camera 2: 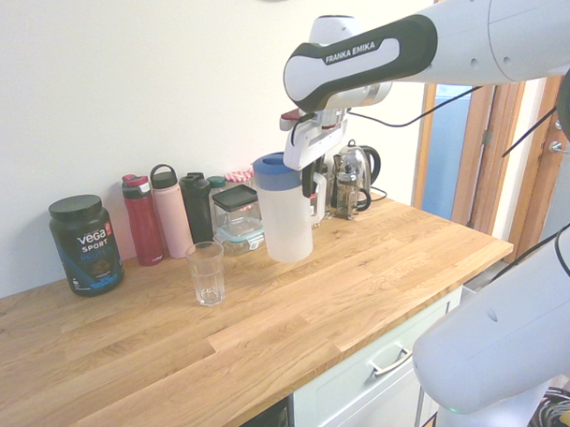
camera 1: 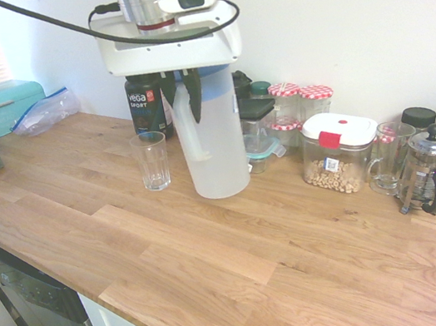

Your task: Pour me some water

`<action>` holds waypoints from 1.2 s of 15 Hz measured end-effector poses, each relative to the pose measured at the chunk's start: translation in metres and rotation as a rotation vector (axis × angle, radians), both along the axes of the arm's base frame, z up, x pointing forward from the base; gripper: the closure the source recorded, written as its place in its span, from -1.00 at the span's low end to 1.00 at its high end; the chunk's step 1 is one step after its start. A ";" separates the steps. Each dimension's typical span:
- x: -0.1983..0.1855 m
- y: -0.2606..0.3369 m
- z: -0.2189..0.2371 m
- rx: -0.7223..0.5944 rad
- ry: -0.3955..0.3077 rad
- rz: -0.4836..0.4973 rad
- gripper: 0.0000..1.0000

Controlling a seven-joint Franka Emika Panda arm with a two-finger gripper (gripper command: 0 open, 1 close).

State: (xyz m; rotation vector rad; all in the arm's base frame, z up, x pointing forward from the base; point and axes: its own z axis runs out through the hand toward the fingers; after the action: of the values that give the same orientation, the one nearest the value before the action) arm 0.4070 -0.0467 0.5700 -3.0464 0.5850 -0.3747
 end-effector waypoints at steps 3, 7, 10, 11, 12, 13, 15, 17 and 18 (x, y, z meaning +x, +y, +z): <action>0.011 0.038 -0.008 -0.068 0.045 0.163 1.00; 0.055 0.083 -0.022 -0.224 0.153 0.319 1.00; 0.078 0.106 -0.023 -0.339 0.226 0.383 1.00; 0.082 0.112 -0.023 -0.379 0.253 0.399 1.00; 0.083 0.117 -0.023 -0.420 0.284 0.413 1.00; 0.084 0.121 -0.025 -0.462 0.315 0.426 1.00; 0.085 0.130 -0.032 -0.543 0.368 0.452 1.00; 0.086 0.141 -0.041 -0.596 0.409 0.476 1.00; 0.087 0.148 -0.046 -0.619 0.425 0.487 1.00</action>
State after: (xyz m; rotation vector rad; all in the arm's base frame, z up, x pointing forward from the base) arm 0.4943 0.1009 0.5242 -3.7178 -0.3724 0.1496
